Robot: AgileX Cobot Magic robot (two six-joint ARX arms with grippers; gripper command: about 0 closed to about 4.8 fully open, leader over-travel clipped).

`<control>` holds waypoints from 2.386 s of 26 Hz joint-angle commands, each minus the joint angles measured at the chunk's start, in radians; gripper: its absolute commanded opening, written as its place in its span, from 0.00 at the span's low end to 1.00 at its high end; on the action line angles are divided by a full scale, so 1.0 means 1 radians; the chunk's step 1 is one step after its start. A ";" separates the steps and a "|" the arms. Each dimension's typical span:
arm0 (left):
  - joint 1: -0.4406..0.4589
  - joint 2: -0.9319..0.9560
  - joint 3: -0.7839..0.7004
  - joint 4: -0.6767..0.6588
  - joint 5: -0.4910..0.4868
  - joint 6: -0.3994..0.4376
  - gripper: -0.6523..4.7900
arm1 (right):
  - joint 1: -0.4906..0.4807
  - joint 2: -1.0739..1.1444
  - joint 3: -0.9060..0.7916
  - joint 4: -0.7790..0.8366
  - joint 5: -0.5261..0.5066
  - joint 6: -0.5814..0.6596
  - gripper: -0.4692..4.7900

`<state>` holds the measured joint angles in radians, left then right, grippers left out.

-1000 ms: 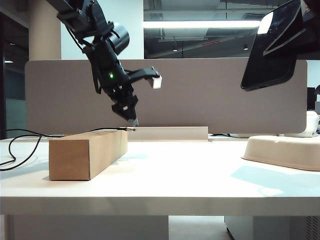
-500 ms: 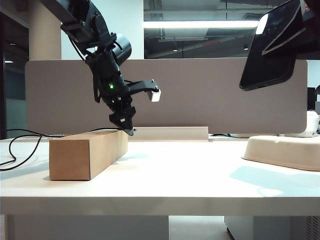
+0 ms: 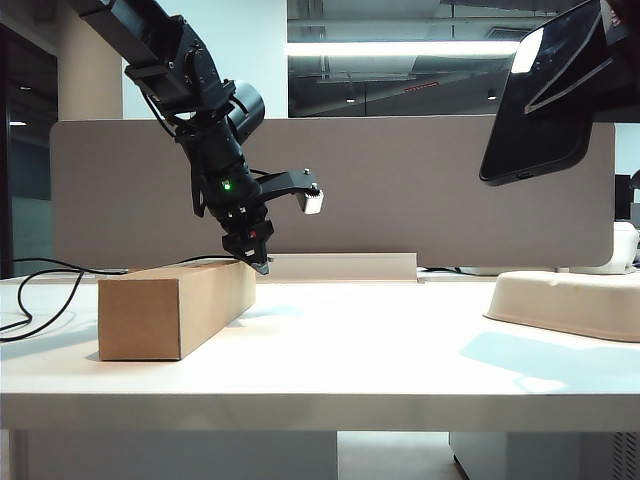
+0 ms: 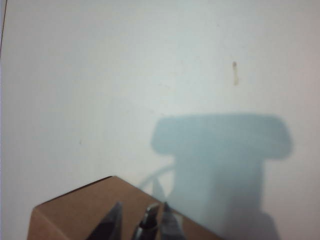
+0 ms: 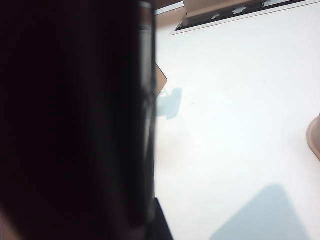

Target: Pick up the charging cable and the phone, plug the charging cable into the charging port on the phone, and finally place them back on the table.

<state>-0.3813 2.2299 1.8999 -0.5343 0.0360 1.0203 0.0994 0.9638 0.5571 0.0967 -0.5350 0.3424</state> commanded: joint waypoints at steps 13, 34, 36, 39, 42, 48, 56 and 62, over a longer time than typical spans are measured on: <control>-0.003 0.010 0.004 0.005 -0.040 0.000 0.14 | 0.000 -0.007 0.007 0.034 -0.006 -0.007 0.08; -0.012 -0.277 0.004 -0.157 0.381 -0.304 0.11 | 0.000 -0.007 0.008 0.166 -0.033 -0.001 0.08; -0.012 -0.315 0.004 -0.167 0.407 -0.304 0.11 | 0.000 -0.007 0.009 0.177 -0.050 -0.001 0.08; -0.012 -0.375 0.004 -0.177 0.451 -0.332 0.11 | 0.000 -0.007 0.026 0.170 -0.057 0.005 0.08; -0.012 -0.433 -0.006 -0.178 0.513 -0.402 0.11 | 0.000 -0.007 0.057 0.169 -0.077 0.006 0.08; -0.012 -0.557 -0.090 -0.207 0.534 -0.409 0.11 | 0.000 -0.007 0.135 0.170 -0.128 0.010 0.08; -0.015 -0.563 -0.090 -0.285 0.861 -0.613 0.11 | 0.000 -0.007 0.206 0.170 -0.198 0.055 0.08; -0.060 -0.561 -0.090 -0.371 0.975 -0.609 0.11 | 0.000 -0.006 0.253 0.180 -0.204 0.099 0.08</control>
<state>-0.4301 1.6714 1.8095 -0.8825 0.9852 0.4122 0.0998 0.9638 0.7906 0.2279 -0.7357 0.4221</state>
